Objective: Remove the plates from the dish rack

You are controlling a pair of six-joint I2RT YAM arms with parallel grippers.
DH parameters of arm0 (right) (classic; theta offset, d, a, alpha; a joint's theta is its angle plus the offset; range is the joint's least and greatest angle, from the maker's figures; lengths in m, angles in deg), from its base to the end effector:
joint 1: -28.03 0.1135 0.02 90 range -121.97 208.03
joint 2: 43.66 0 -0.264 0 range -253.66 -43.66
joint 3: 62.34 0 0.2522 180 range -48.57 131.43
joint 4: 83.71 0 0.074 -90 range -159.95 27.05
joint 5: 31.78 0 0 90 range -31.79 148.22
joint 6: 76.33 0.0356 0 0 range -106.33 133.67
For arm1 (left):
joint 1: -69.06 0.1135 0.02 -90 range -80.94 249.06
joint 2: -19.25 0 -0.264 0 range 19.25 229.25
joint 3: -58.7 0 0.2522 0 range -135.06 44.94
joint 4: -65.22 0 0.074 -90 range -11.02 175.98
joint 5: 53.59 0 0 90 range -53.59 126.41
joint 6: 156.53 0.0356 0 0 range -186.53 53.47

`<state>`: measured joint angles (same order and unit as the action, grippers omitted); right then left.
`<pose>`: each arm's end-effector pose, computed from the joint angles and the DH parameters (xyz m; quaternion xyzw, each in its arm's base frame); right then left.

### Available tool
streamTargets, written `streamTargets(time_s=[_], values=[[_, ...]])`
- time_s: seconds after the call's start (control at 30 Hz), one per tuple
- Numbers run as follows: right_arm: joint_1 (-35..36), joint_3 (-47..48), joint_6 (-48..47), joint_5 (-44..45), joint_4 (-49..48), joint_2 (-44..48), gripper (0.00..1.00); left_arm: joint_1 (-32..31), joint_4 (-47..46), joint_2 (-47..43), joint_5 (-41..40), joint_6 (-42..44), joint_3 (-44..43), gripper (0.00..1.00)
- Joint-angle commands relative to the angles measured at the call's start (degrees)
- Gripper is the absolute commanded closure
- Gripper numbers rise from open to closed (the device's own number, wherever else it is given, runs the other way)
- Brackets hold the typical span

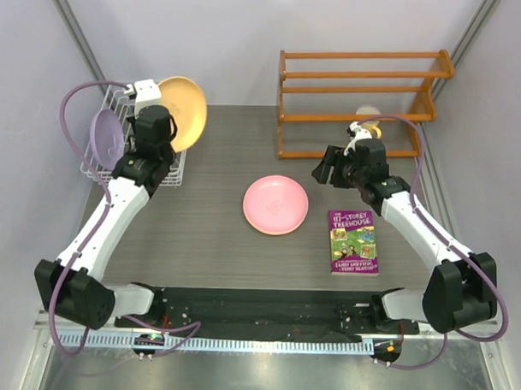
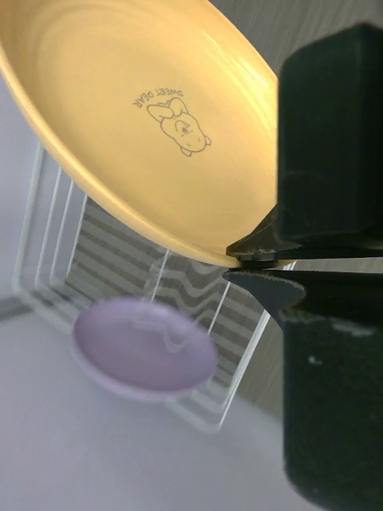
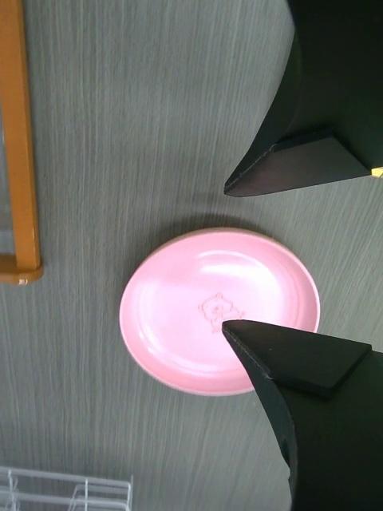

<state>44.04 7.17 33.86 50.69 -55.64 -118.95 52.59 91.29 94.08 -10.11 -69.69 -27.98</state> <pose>0.2819 0.0857 0.2826 0.0012 0.8810 0.2010 0.4284 0.2885 -0.0584 0.3959 -0.1569 0.7483 0.2109 0.6091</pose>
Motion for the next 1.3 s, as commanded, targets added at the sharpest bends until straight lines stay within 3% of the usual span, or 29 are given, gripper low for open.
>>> streamTargets(time_s=[0.0,0.2,0.43,0.67,1.03,1.17,1.27], values=[[0.07,1.74,2.84,-7.58,-6.12,2.34,0.31,0.12,7.46,-4.07,22.06,-19.42,4.62,1.0],[1.65,-1.25,6.44,-11.8,-13.94,2.51,0.31,-0.4,4.31,-4.25,39.36,-27.85,11.39,1.0],[5.78,-0.11,6.18,-10.93,-13.95,-0.65,0.3,-1.72,0.52,-4.78,48.0,-32.96,17.2,1.0],[8.68,2.7,4.25,-9.96,-14.04,-4.95,0.28,-4.01,-0.89,-4.6,51.35,-34.81,17.82,1.0],[10.27,4.02,3.37,-7.77,-12.81,-4.78,0.27,-5.59,0.25,-2.67,49.77,-35.43,17.82,1.0],[10.36,4.2,3.02,-7.85,-12.9,-7.06,0.32,-6.64,0.34,-1.7,51.0,-35.78,17.73,1.0],[10.44,4.46,3.11,-8.55,-13.51,-8.21,0.45,-7.78,0.25,-1.18,51.53,-36.22,17.56,1.0]])
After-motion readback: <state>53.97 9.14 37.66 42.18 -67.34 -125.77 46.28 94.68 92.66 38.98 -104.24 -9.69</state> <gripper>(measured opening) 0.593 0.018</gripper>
